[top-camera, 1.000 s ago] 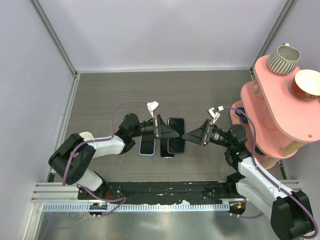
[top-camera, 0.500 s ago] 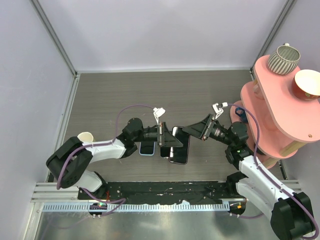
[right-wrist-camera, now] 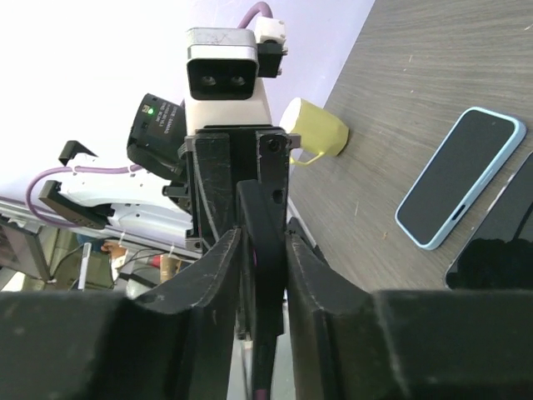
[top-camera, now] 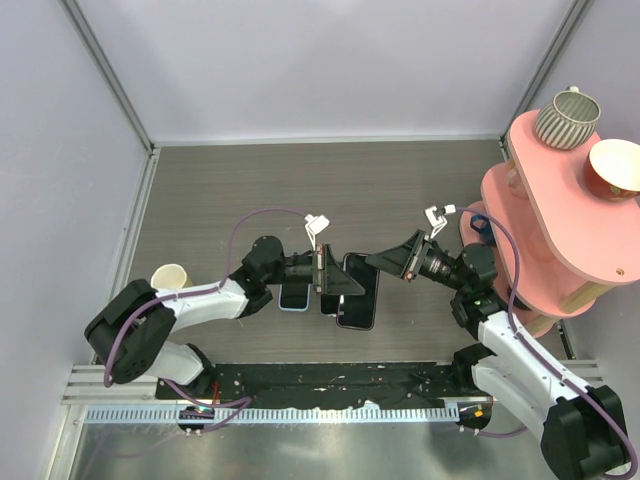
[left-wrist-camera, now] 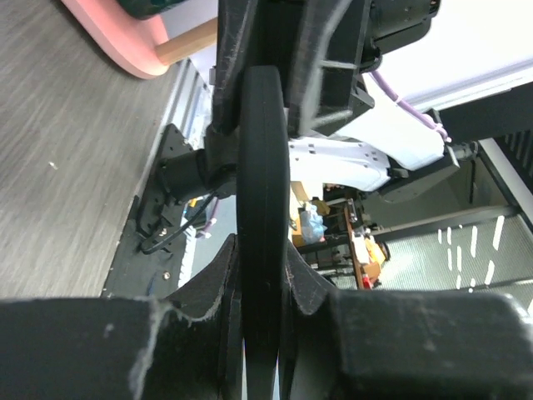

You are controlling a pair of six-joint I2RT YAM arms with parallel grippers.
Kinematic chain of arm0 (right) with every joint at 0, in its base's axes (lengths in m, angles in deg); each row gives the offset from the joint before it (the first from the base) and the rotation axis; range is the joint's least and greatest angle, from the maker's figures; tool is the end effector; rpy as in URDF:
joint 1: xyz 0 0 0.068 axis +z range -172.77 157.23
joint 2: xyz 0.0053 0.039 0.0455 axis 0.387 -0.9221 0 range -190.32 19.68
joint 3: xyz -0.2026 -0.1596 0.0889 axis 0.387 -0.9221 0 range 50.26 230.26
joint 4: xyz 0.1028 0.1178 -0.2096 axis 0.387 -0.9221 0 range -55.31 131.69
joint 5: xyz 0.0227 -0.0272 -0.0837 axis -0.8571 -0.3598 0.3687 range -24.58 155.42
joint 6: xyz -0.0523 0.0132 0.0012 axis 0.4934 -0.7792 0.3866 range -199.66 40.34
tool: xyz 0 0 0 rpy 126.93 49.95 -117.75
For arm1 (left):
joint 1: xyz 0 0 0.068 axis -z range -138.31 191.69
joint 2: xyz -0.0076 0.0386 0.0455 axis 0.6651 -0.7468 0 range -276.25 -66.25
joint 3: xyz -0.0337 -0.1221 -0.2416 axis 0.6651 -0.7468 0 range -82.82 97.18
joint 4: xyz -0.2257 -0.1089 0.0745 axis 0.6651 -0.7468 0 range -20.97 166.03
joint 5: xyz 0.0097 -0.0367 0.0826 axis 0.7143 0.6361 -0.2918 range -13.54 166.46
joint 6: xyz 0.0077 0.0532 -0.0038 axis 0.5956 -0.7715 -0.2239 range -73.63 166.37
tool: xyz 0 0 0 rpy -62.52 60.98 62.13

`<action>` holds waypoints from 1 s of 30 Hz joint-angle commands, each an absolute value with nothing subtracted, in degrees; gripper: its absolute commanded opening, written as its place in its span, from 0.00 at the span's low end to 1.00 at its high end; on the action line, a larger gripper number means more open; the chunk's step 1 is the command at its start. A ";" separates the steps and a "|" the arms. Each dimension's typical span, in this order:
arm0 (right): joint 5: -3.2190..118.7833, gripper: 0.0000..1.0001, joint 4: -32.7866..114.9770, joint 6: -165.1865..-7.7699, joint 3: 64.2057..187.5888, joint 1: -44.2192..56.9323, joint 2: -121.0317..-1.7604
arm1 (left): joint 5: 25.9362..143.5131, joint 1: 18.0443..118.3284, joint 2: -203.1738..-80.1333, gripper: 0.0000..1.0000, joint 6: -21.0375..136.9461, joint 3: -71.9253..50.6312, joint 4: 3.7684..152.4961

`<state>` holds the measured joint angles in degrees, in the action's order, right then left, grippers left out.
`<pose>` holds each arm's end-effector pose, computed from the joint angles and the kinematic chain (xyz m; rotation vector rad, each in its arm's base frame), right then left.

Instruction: Put the phone into the phone case

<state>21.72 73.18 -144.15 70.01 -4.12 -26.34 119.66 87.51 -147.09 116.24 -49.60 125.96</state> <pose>0.1647 0.0817 0.2579 -0.0246 1.7734 1.6672 0.1827 -0.2230 0.2376 0.3623 1.9788 -2.0310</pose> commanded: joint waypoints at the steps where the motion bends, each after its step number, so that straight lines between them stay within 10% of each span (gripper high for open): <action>1: 17.80 0.42 74.12 -142.68 73.47 -3.87 -25.93 | 117.16 87.39 -145.00 0.00 113.79 -47.40 123.85; 4: 15.95 0.48 73.86 -141.54 73.29 -3.87 -25.67 | 116.81 87.30 -144.91 0.00 113.17 -46.35 121.56; 9: 15.24 0.03 71.66 -139.87 73.20 -3.87 -26.02 | 115.75 87.30 -144.91 0.00 112.82 -45.73 120.68; 12: 14.45 0.07 70.96 -140.13 73.38 -3.87 -26.02 | 115.14 87.30 -145.17 0.00 112.82 -45.03 120.41; 18: 14.45 0.46 68.86 -141.45 73.11 -3.87 -23.03 | 114.08 87.30 -143.15 0.00 112.03 -45.20 119.89; 22: 15.76 0.38 67.01 -141.36 73.47 -3.87 -21.80 | 113.91 87.39 -142.54 0.00 111.33 -45.37 118.31; 27: 21.91 0.01 55.87 -134.61 76.35 -3.87 -19.00 | 113.29 87.39 -142.53 0.00 109.31 -45.11 114.00; 30: 24.55 0.07 49.96 -129.42 78.82 -3.87 -17.76 | 113.03 87.39 -142.36 0.00 109.57 -45.73 113.91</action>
<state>20.28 58.29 -136.96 73.27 -4.18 -20.24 118.05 88.12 -143.65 111.37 -47.18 116.08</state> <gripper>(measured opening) 0.127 0.187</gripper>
